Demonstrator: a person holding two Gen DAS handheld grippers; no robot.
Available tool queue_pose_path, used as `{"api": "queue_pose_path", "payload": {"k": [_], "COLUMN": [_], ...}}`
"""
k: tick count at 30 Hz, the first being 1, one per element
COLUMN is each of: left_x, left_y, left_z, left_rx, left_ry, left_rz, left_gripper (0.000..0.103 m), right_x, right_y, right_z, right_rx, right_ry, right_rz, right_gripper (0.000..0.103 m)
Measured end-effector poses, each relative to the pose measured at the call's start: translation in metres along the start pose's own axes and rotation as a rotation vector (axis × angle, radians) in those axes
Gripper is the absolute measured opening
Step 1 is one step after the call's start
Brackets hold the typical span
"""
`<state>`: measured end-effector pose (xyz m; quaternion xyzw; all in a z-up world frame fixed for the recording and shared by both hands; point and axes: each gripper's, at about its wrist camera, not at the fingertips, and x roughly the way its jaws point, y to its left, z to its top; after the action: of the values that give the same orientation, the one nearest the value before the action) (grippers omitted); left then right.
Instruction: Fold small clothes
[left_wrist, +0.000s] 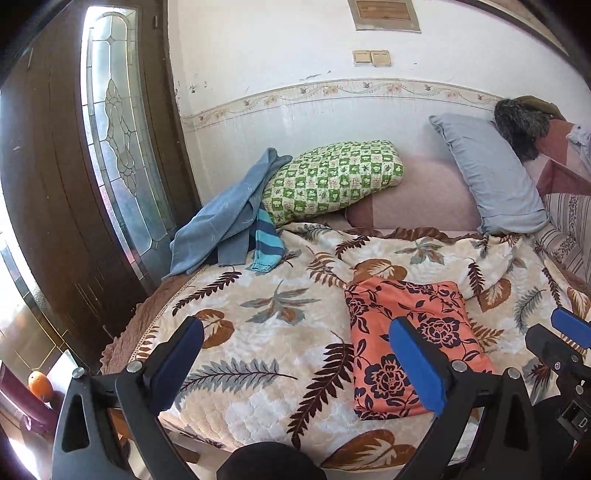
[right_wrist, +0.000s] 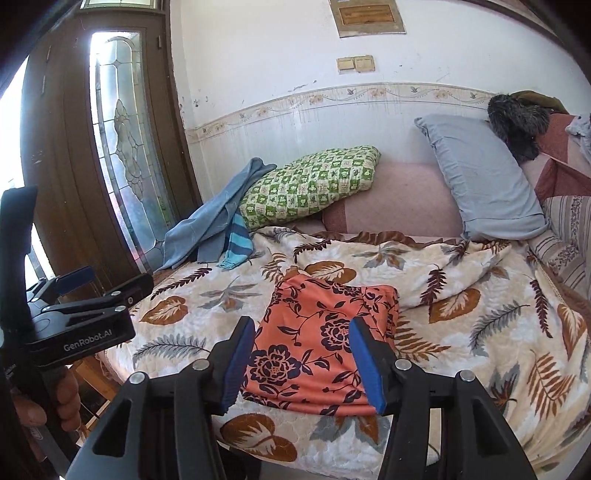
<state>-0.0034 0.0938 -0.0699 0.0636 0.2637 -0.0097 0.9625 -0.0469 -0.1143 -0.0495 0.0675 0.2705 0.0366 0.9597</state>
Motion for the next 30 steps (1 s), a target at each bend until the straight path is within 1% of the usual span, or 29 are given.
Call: {"api": "queue_pose_path", "payload": {"k": [3,6,11,20,23,30], "left_x": [0.006,0.011,0.018,0.020,0.018,0.011], "left_y": [0.004,0.009,0.024,0.057,0.070,0.091], "left_z": [-0.002,-0.003,-0.003,-0.002,-0.001,0.002], "left_rx": [-0.004,-0.014,-0.041,-0.092,-0.112,-0.143], "left_ry": [0.016,0.028,0.034,0.019,0.010,-0.008], "left_rz": [0.009,0.016,0.033,0.098,0.127,0.167], "left_gripper": [0.100,0.100,0.100,0.100,0.100,0.100], "right_x": [0.008,0.017,0.025,0.040,0.043,0.044], "right_y": [0.003,0.003,0.008,0.026,0.034,0.051], "right_z": [0.004,0.008,0.017,0.024,0.029,0.035], "right_rx": [0.006,0.027,0.026,-0.005,-0.012,-0.031], "right_ry": [0.009,0.024,0.018,0.032,0.025,0.018], "right_rz": [-0.012,-0.004,0.002,0.026,0.039,0.062], "right_gripper": [0.057,0.057,0.057,0.057,0.057,0.057]}}
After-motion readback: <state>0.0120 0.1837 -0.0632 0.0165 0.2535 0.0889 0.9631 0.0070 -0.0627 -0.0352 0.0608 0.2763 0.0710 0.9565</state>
